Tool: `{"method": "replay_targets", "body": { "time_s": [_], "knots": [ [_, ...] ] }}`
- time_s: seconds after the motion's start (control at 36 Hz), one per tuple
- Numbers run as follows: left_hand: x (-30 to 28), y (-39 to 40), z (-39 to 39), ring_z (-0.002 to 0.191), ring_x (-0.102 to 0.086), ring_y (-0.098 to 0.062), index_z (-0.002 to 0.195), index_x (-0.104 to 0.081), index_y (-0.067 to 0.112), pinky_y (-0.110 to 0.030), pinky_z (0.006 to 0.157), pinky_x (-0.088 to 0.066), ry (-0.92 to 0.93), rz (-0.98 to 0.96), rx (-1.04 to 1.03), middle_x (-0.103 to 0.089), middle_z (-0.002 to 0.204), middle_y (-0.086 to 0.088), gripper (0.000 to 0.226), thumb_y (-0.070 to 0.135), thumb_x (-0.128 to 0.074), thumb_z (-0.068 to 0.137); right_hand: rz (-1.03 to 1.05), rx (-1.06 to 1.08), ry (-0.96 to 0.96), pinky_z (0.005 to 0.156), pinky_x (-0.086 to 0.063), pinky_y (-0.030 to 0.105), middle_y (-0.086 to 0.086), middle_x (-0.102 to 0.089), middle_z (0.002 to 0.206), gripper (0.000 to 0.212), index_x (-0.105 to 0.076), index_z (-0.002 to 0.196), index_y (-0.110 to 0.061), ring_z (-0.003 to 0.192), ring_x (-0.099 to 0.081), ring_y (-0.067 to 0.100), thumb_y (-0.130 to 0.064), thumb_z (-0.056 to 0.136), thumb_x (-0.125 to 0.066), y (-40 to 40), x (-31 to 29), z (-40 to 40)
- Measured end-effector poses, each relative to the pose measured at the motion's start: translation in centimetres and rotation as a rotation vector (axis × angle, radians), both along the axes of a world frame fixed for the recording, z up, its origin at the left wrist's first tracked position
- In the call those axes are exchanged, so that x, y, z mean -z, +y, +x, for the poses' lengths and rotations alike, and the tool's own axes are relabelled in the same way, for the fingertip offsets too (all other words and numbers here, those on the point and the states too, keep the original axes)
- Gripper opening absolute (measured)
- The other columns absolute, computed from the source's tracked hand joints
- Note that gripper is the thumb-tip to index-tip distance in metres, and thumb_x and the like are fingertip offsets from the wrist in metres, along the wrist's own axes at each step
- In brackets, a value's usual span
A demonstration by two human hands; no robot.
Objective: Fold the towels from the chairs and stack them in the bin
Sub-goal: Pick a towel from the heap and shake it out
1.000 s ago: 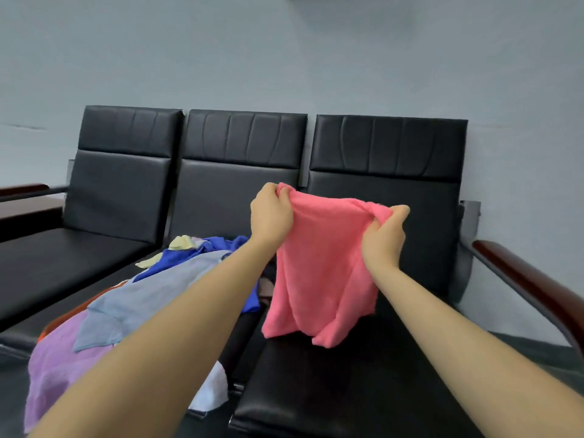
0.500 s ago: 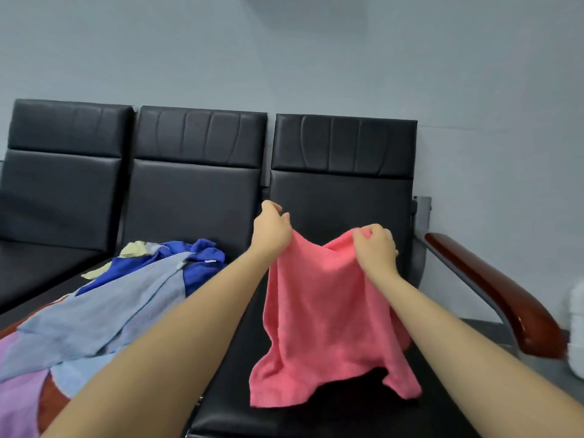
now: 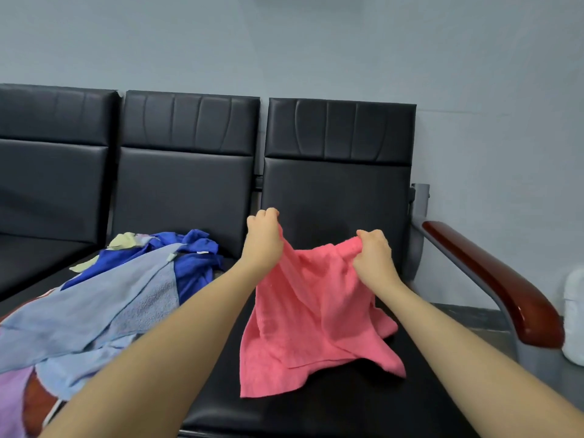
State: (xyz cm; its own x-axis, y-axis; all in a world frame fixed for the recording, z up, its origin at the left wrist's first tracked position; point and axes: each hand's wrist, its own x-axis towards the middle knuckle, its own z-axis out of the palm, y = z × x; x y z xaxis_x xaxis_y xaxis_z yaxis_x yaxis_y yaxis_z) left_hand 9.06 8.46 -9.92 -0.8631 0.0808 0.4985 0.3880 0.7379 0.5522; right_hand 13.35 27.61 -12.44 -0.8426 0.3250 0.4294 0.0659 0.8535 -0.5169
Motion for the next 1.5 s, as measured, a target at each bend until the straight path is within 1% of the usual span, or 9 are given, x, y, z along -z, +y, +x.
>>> {"method": "replay_targets", "body": {
  "time_s": [0.31,0.56,0.75,0.92,1.11,1.17,1.25,1.36,1.5],
  "knots": [
    [0.8,-2.0,-0.9,0.08,-0.047,-0.029,0.108,-0.051,0.012,-0.036,0.068,-0.037,-0.003,-0.038,-0.219,-0.05,0.095,-0.009,0.037,-0.005,-0.029,0.083,0.106,0.261,-0.011,0.084,-0.045,0.046,0.017,-0.057,0.104,0.019,-0.042,0.105,-0.008,0.095,-0.056,0.036,0.002,0.092,-0.031,2.5,0.0,0.2],
    [-0.7,-1.2,-0.9,0.074,-0.047,-0.024,0.1,-0.046,0.014,-0.034,0.067,-0.041,-0.154,0.555,-0.194,-0.052,0.085,-0.005,0.024,0.001,-0.028,0.088,-0.415,0.227,0.181,0.071,-0.037,0.032,0.016,-0.055,0.108,0.02,-0.05,0.111,-0.001,0.084,-0.047,0.024,-0.008,0.1,-0.035,3.0,-1.6,0.2],
    [-2.6,-0.7,-1.5,0.074,-0.05,-0.02,0.091,-0.062,0.015,-0.028,0.065,-0.039,-0.149,0.625,-0.148,-0.063,0.097,-0.008,0.035,0.0,-0.031,0.085,-0.453,0.21,0.319,0.072,-0.041,0.035,0.021,-0.059,0.107,0.025,-0.042,0.113,0.002,0.099,-0.058,0.036,-0.02,0.103,-0.037,3.5,-3.6,0.4],
    [-5.0,0.0,-1.0,0.111,-0.055,-0.021,0.12,-0.062,0.013,-0.024,0.088,-0.041,-0.066,0.597,-0.035,-0.06,0.123,-0.003,0.045,-0.001,-0.04,0.082,-0.426,0.233,0.35,0.075,-0.046,0.041,0.024,-0.059,0.114,0.019,-0.035,0.108,-0.004,0.099,-0.059,0.039,-0.022,0.104,-0.032,3.8,-6.2,0.7],
    [-7.8,0.3,0.0,0.119,-0.047,-0.03,0.12,-0.056,-0.004,-0.025,0.092,-0.035,0.098,0.35,-0.033,-0.043,0.133,-0.015,0.042,-0.011,-0.037,0.083,-0.486,0.179,0.45,0.07,-0.034,0.029,0.011,-0.05,0.101,0.021,-0.037,0.105,-0.012,0.086,-0.048,0.025,0.004,0.093,-0.035,4.7,-9.0,1.5],
    [-8.2,0.4,-0.2,0.107,-0.048,-0.03,0.094,-0.063,0.013,-0.028,0.09,-0.037,0.108,0.333,-0.027,-0.047,0.123,-0.013,0.038,-0.012,-0.037,0.082,-0.545,0.192,0.486,0.073,-0.038,0.03,0.009,-0.053,0.106,0.032,-0.043,0.114,-0.011,0.091,-0.052,0.025,0.006,0.088,-0.037,5.0,-9.6,1.4],
    [-8.9,0.4,-0.3,0.101,-0.052,-0.031,0.063,-0.032,0.032,-0.034,0.093,-0.04,0.129,0.343,-0.063,-0.051,0.117,-0.013,0.046,-0.011,-0.036,0.08,-0.618,0.183,0.545,0.077,-0.042,0.03,0.006,-0.058,0.11,0.035,-0.052,0.114,-0.013,0.096,-0.055,0.023,0.004,0.087,-0.038,5.1,-10.4,1.3],
    [-9.9,0.1,-0.4,0.12,-0.048,-0.033,0.11,-0.066,0.012,-0.039,0.106,-0.034,0.098,0.358,-0.101,-0.053,0.125,-0.012,0.046,-0.01,-0.037,0.081,-0.655,0.201,0.569,0.076,-0.039,0.027,0.008,-0.06,0.117,0.036,-0.062,0.104,-0.018,0.086,-0.051,0.016,0.001,0.09,-0.035,5.1,-11.7,1.4],
    [-11.3,-0.1,-0.4,0.119,-0.05,-0.033,0.113,-0.065,0.007,-0.041,0.107,-0.036,0.112,0.397,-0.093,-0.059,0.123,-0.013,0.048,-0.011,-0.037,0.078,-0.503,0.227,0.505,0.077,-0.037,0.028,0.012,-0.059,0.118,0.028,-0.061,0.098,-0.016,0.089,-0.052,0.021,-0.009,0.097,-0.033,5.6,-12.7,1.9]
  ]
}}
